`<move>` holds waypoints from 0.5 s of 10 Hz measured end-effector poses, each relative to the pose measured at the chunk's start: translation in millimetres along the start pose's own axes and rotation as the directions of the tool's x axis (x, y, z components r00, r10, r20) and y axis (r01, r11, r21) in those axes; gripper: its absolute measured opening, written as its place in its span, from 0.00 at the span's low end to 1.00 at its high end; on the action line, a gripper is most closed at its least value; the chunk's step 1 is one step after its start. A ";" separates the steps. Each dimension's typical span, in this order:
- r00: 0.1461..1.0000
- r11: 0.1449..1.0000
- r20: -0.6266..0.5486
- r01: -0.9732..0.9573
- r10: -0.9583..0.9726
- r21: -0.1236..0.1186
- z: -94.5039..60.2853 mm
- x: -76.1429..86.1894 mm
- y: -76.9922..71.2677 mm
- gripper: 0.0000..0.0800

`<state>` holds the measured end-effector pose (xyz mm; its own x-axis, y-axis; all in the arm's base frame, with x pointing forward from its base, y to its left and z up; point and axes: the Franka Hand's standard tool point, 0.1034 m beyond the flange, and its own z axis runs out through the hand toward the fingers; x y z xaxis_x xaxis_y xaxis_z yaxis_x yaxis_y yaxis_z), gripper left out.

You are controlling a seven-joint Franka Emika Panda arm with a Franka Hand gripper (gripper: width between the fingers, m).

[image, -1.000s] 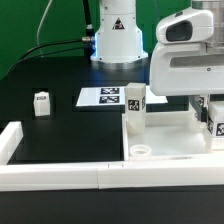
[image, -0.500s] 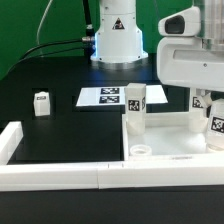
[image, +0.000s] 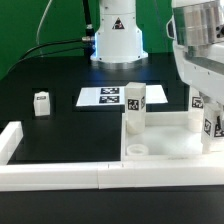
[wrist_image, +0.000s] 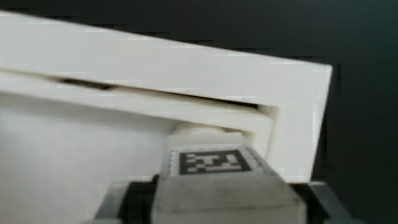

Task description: Assemble square table

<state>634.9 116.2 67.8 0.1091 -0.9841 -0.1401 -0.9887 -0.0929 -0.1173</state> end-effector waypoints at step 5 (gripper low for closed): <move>0.795 0.794 0.027 0.607 -0.606 -0.036 -1.1 3.0 5.7 0.78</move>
Offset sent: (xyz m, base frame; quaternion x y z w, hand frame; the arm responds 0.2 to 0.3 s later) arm -0.0056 0.0064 0.0058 -0.0095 -0.0813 -0.4965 0.8642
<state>629.5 112.5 67.9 0.6886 -0.7220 -0.0668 -0.7228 -0.6762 -0.1423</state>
